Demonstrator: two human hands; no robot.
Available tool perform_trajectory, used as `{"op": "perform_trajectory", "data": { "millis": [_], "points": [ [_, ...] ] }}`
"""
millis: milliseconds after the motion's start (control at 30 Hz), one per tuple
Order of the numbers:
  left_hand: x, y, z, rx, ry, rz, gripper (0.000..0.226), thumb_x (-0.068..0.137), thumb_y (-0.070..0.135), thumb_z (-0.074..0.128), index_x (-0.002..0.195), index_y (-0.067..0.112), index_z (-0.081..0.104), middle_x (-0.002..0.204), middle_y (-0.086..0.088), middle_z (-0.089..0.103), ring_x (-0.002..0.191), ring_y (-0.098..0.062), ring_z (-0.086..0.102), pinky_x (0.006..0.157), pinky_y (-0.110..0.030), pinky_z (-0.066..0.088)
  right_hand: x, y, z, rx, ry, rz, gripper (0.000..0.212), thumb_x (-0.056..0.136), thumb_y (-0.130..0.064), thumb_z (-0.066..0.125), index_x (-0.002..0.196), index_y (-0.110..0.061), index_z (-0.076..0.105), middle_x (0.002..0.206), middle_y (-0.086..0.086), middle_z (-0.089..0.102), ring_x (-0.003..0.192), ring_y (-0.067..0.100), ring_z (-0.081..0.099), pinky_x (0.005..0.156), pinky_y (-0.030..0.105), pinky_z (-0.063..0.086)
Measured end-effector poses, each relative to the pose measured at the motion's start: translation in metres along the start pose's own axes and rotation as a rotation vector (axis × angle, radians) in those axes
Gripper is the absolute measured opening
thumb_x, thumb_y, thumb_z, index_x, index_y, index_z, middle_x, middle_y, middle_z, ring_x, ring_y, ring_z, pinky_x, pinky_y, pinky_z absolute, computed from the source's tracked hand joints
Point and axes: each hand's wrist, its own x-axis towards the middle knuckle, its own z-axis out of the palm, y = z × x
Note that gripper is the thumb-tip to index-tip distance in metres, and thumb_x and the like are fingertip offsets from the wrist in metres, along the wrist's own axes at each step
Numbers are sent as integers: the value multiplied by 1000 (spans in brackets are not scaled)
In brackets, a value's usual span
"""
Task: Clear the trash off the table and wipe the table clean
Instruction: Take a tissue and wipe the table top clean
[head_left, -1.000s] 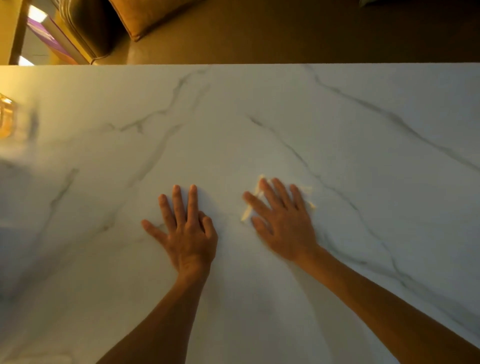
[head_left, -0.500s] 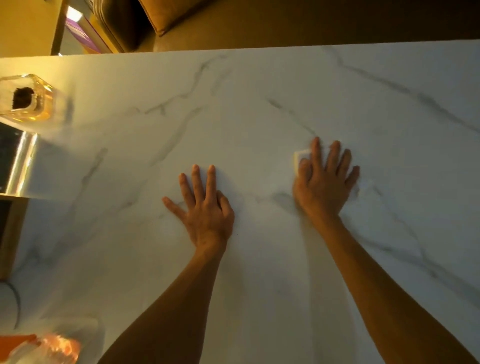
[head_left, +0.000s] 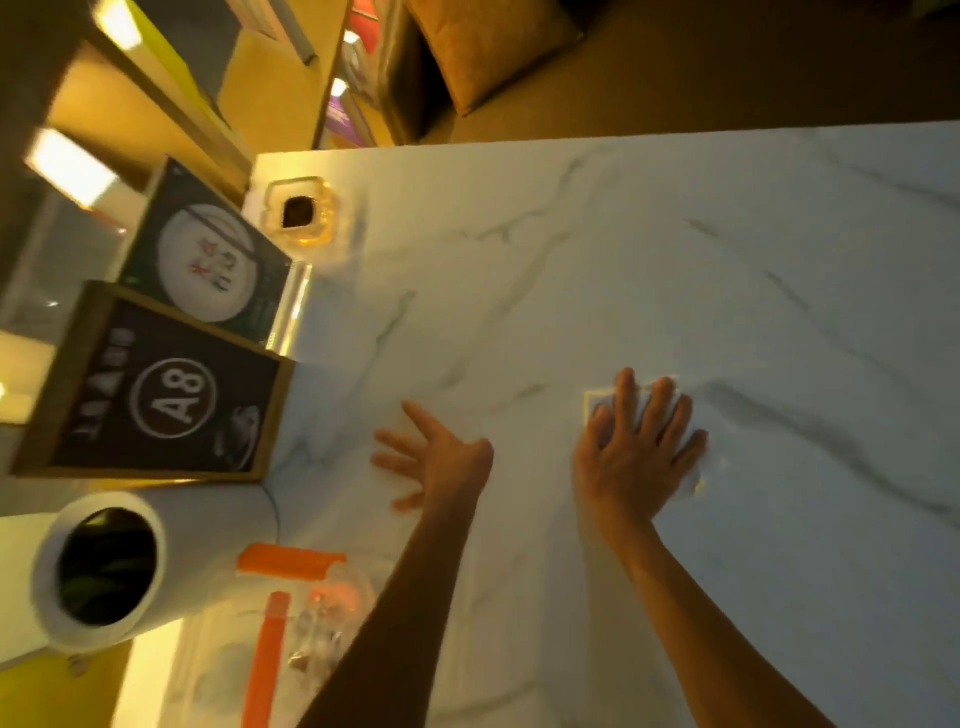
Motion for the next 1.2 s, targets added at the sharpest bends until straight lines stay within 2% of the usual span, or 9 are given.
{"op": "perform_trajectory", "data": {
  "millis": [167,333,633,800,867,933,1000,1100,1200],
  "points": [
    [7,-74,10,92,-126,41,143,58,61,80,146,30,-29,149,-19,-41,139,-38,-36,109,-68,-8,-5,-24,8,-45,3,2,50,101,-42,25,149,-33,29,157,13,29,144,36,24,115,59,15],
    [14,-92,20,198,-161,122,158,44,77,75,132,29,-49,132,-15,-61,124,-38,-53,106,-71,-17,-10,-67,28,-63,-11,-106,50,101,-44,26,150,-33,28,157,13,30,144,37,25,115,60,15],
    [18,-91,26,207,-163,110,159,43,74,76,135,29,-44,133,-16,-60,122,-38,-56,100,-71,-25,-8,-174,63,-40,-124,-506,54,96,-51,30,149,-41,24,161,7,21,148,31,17,118,59,8],
    [22,-96,31,268,-209,117,146,55,67,74,141,27,-37,134,-20,-58,122,-42,-54,98,-73,-25,-33,-221,69,-59,-217,-916,54,98,-50,25,151,-41,19,162,9,18,149,32,15,118,58,8],
    [21,-97,34,284,-171,137,136,60,65,70,147,25,-27,140,-23,-51,128,-45,-48,98,-77,-20,-44,-228,66,-67,-274,-1006,56,98,-51,21,152,-40,11,163,8,10,150,31,8,118,59,6],
    [20,-98,37,236,-25,155,141,50,68,70,151,20,-17,156,-24,-21,143,-48,-17,102,-78,-4,-54,-227,64,-57,-304,-1041,56,99,-51,18,153,-39,7,163,8,7,150,31,4,118,59,5],
    [19,-99,42,184,59,180,149,43,68,74,151,15,-14,158,-23,0,143,-47,6,104,-75,2,-61,-225,61,-65,-328,-1069,56,99,-51,17,153,-39,6,164,7,5,151,31,3,118,59,5],
    [12,-97,38,165,53,192,139,59,65,69,143,24,-34,156,-16,-23,144,-44,-16,106,-71,-12,-61,-225,59,-77,-353,-1083,57,99,-53,14,153,-38,6,164,7,4,151,32,1,118,59,3],
    [15,-96,34,200,-23,182,120,79,66,48,115,29,-61,140,-11,-52,132,-40,-44,102,-70,-23,-60,-225,58,-99,-367,-1094,57,98,-55,13,152,-39,3,164,7,0,150,32,-3,117,60,1]
  ]
}}
